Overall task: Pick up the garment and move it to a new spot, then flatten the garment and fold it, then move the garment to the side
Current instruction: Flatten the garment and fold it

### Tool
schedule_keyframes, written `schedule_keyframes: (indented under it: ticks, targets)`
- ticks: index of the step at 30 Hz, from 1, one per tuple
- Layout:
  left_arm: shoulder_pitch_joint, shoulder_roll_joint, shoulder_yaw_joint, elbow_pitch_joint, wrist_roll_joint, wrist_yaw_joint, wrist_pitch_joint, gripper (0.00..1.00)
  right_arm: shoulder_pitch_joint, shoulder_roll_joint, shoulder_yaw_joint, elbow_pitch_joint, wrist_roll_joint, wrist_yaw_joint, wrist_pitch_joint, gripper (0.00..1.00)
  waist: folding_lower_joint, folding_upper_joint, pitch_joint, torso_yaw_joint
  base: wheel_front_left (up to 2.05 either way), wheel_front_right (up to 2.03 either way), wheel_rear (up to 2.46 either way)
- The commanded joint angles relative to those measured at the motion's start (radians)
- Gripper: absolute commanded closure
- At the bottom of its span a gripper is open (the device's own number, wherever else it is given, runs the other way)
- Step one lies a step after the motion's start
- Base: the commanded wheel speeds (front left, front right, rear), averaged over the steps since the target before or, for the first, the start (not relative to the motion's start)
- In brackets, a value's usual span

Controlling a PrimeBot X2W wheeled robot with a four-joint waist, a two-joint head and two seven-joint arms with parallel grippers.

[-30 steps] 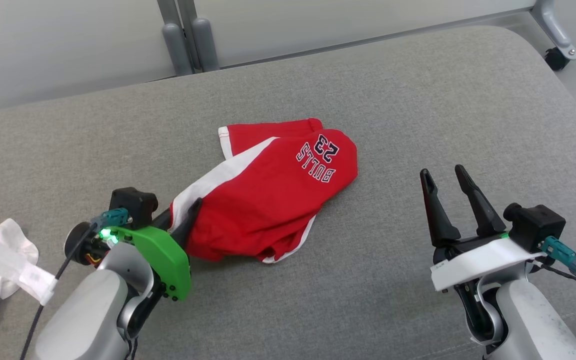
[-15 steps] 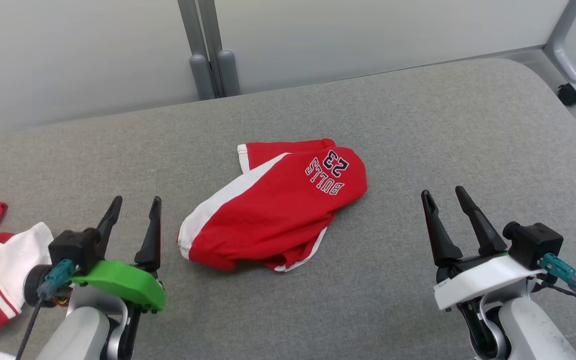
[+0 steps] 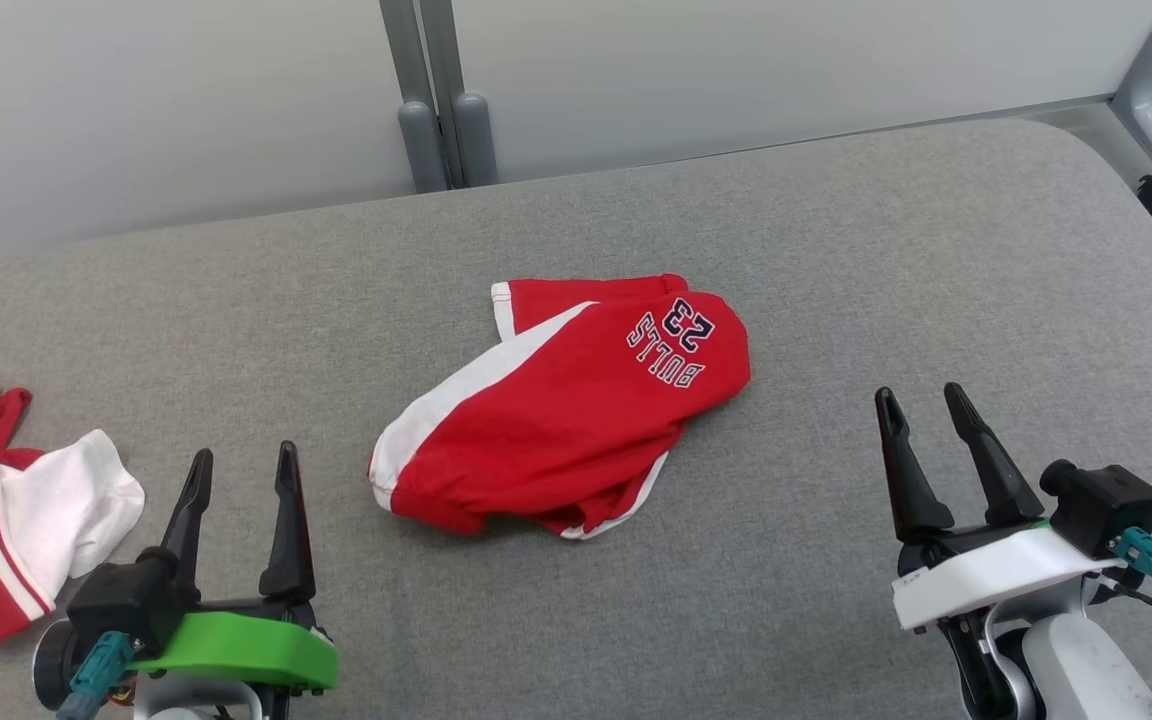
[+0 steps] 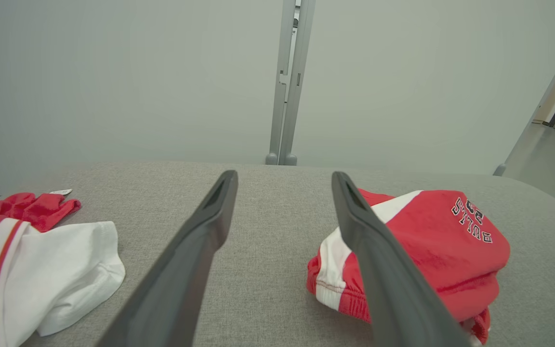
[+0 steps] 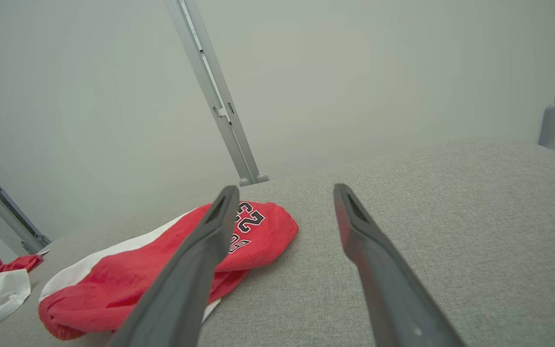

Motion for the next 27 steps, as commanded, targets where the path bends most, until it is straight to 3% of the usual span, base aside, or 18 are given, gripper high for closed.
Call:
schedule_keyframes:
  ticks: [1,6,13,21,27]
  targets:
    - [0.013,-0.006,0.007,0.001,0.007,-0.010,-0.003,0.00,-0.005,-0.006,-0.003,-0.003,-0.001,0.000,-0.003,0.00,0.0000,-0.0001,0.004,0.003,0.00,0.00,0.00]
    - [-0.004,-0.023,0.004,0.014,0.029,-0.029,-0.003,0.00,-0.064,-0.018,0.000,0.022,0.001,0.000,0.026,0.00,0.0000,-0.0001,0.027,0.019,0.00,0.00,0.00]
    - [-0.076,-0.052,-0.028,0.039,0.054,-0.056,-0.003,0.00,-0.314,-0.069,0.074,0.078,0.034,0.000,0.192,0.00,0.0000,-0.0001,0.126,0.082,0.00,0.00,0.00]
    - [-0.172,-0.110,-0.052,0.090,0.072,-0.099,-0.003,0.00,-0.647,-0.120,0.163,0.338,0.114,0.000,0.376,0.00,0.0000,-0.0001,0.235,0.194,0.00,0.00,0.00]
    - [-0.204,-0.148,-0.039,0.132,0.090,-0.126,-0.002,0.00,-0.777,-0.137,0.294,0.535,0.146,0.000,0.529,0.00,0.0000,-0.0001,0.257,0.259,0.00,0.00,0.00]
